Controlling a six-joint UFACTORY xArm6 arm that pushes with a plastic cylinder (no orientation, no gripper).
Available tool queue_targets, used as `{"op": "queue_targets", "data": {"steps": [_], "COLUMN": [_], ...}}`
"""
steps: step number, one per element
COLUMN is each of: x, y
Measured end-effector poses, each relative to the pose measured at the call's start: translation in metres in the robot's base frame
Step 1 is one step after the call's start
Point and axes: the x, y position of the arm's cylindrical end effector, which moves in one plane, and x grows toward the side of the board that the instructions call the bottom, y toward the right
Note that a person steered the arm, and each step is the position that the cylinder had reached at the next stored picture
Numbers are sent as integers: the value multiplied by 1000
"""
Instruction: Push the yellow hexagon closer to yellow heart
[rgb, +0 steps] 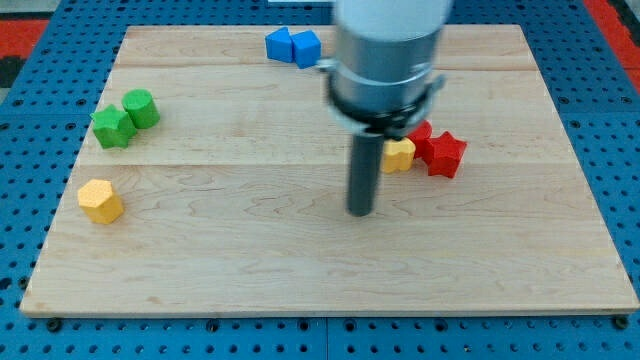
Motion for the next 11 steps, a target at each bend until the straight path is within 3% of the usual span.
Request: {"op": "queue_targets", "data": {"steps": [2, 3, 4, 7, 9, 11], "x": [47, 26, -16, -12, 18, -21], "y": [-214, -288, -272, 20, 52, 113]}}
